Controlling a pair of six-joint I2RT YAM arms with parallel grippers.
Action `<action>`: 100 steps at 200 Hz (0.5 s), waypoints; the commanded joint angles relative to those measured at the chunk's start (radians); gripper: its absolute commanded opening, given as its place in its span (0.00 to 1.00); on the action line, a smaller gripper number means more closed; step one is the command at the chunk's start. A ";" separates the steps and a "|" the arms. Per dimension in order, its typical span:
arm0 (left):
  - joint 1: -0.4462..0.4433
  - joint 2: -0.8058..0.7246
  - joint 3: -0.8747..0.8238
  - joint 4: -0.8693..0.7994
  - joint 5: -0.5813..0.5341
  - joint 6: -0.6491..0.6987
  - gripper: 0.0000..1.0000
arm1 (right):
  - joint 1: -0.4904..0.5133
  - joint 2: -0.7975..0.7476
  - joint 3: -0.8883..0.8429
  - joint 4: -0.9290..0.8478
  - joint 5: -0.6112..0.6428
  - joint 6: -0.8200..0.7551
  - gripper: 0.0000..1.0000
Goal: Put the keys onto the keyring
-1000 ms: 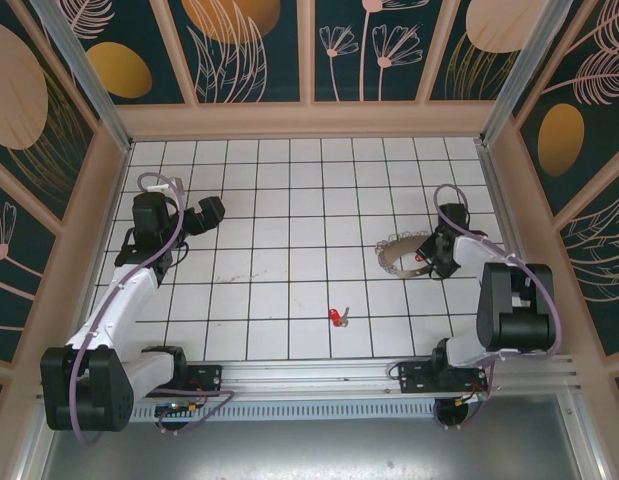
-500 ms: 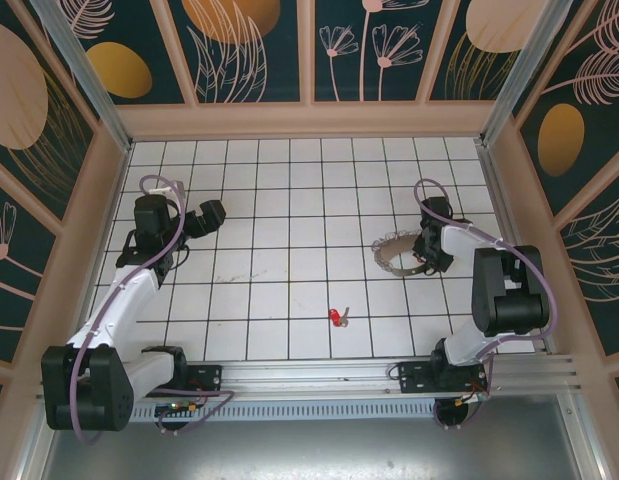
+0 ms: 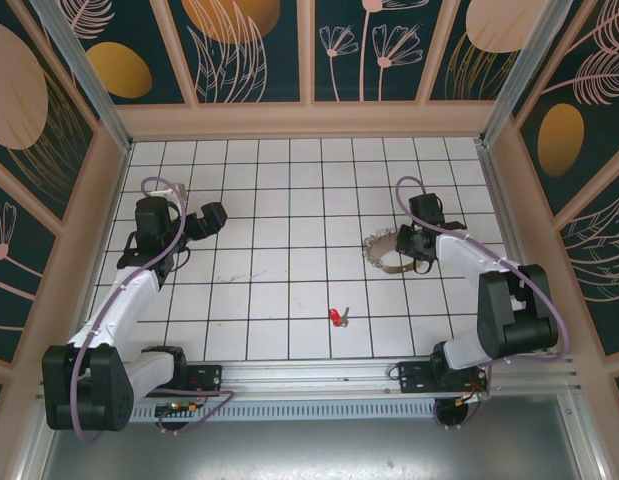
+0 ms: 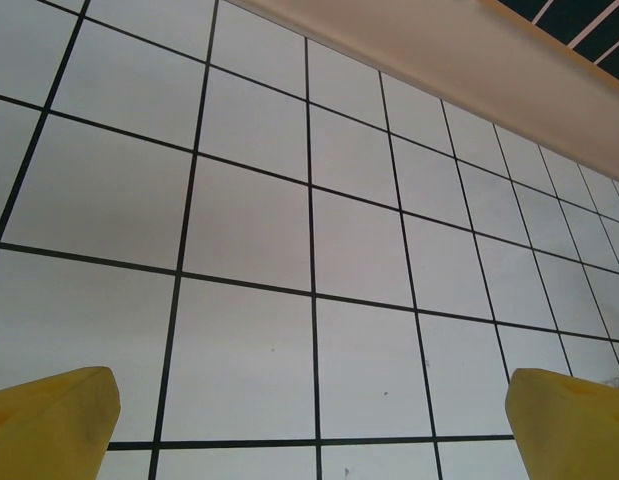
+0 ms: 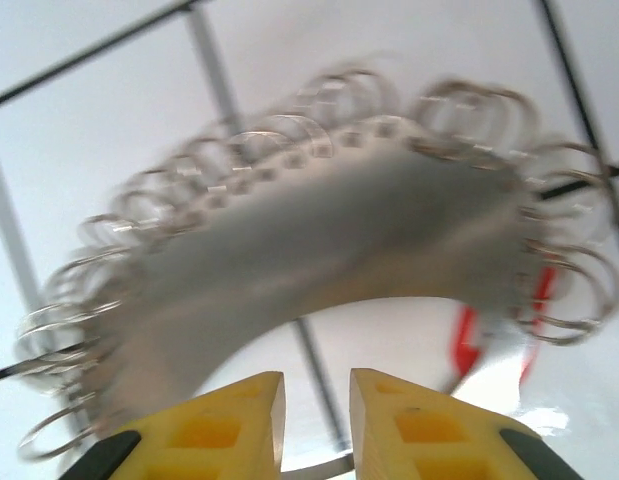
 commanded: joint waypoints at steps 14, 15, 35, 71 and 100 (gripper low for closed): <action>-0.002 0.004 -0.011 0.045 0.046 -0.020 0.99 | 0.072 -0.073 -0.007 0.072 -0.130 -0.066 0.24; -0.002 0.005 -0.011 0.046 0.048 -0.020 0.99 | 0.075 -0.074 -0.007 0.074 -0.133 -0.066 0.24; -0.002 0.013 -0.016 0.056 0.075 -0.021 0.99 | 0.132 -0.087 -0.008 0.101 -0.160 -0.072 0.24; -0.002 0.013 -0.033 0.116 0.138 -0.035 0.99 | 0.231 -0.087 0.023 0.145 -0.215 -0.101 0.23; -0.002 0.001 -0.042 0.114 0.137 -0.026 0.99 | 0.306 -0.072 0.030 0.202 -0.287 -0.115 0.23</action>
